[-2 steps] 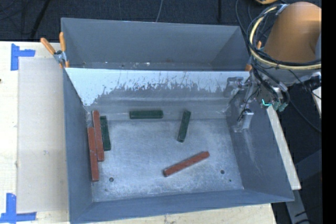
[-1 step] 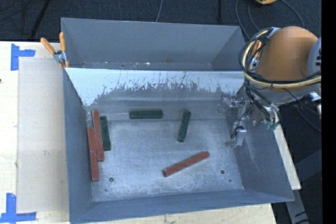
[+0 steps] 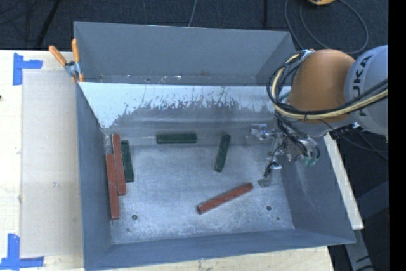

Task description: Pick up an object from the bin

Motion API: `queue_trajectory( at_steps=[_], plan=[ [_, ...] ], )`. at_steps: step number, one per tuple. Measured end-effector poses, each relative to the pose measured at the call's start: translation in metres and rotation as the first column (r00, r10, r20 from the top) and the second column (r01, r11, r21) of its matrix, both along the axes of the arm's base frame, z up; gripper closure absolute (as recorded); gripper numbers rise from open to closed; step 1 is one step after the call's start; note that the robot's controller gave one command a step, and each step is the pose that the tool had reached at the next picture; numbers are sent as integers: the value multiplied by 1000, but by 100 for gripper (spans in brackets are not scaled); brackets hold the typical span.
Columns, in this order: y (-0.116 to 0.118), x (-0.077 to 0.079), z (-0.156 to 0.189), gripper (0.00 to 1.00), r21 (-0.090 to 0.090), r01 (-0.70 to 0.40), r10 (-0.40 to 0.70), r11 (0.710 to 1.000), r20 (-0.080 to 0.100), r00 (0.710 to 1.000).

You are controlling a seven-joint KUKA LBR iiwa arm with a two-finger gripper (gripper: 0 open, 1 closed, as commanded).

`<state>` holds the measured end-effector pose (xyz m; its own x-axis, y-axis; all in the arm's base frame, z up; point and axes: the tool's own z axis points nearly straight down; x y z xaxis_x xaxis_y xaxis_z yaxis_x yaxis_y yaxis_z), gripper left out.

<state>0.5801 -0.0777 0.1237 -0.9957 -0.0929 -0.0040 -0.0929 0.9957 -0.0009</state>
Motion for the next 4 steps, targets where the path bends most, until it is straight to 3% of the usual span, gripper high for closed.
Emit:
queue_trajectory(
  at_steps=[1, 2, 3, 4],
  plan=[
    [15, -44, -21, 0, 2, -59, 59, 998, -6, 998],
    [17, -76, -25, 0, 2, -55, 55, 998, -10, 998],
    [35, -58, -43, 0, 0, 48, -48, 999, -3, 999],
    [73, -45, -54, 100, 1, -239, 239, 971, -3, 971]
  ],
)
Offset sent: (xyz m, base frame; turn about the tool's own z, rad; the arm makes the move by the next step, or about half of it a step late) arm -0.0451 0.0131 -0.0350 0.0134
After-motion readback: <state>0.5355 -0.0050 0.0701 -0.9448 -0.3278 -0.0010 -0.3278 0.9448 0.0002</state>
